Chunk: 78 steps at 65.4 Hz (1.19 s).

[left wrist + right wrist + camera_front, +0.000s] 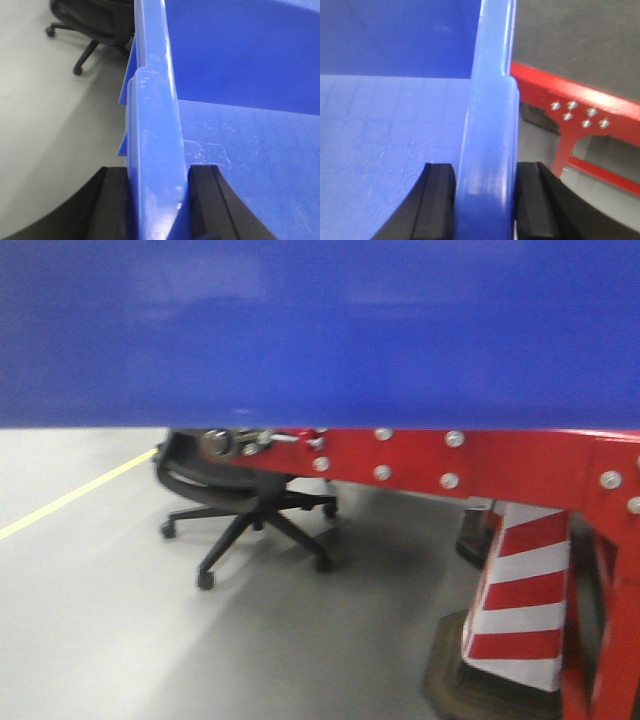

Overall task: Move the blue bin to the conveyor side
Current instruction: 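Carry the blue bin with both grippers toward the red-framed conveyor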

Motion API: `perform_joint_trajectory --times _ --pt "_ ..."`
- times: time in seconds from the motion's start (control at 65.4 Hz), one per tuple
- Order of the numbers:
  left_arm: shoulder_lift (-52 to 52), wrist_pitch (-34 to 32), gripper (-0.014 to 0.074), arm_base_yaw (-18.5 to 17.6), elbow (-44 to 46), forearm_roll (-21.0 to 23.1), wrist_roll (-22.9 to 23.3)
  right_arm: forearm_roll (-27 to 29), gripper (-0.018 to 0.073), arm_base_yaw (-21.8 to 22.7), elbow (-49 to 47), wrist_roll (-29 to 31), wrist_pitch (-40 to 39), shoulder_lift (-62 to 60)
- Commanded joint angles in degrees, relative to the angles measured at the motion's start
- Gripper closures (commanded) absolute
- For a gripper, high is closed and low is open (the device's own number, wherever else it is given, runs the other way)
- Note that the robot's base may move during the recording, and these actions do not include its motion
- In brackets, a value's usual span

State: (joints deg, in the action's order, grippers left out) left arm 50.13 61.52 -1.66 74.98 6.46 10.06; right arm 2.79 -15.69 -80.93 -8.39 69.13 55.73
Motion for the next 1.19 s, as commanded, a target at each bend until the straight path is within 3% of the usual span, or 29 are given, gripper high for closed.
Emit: perform_joint_trajectory --times 0.0,1.178 --pt "-1.01 -5.66 0.0615 -0.05 0.99 -2.08 -0.84 -3.48 0.0637 0.32 -0.85 1.17 -5.28 -1.03" --pt "-1.01 -5.66 0.0615 -0.05 0.99 -2.08 -0.84 -3.48 0.0637 0.32 -0.85 1.17 -5.28 -1.03"
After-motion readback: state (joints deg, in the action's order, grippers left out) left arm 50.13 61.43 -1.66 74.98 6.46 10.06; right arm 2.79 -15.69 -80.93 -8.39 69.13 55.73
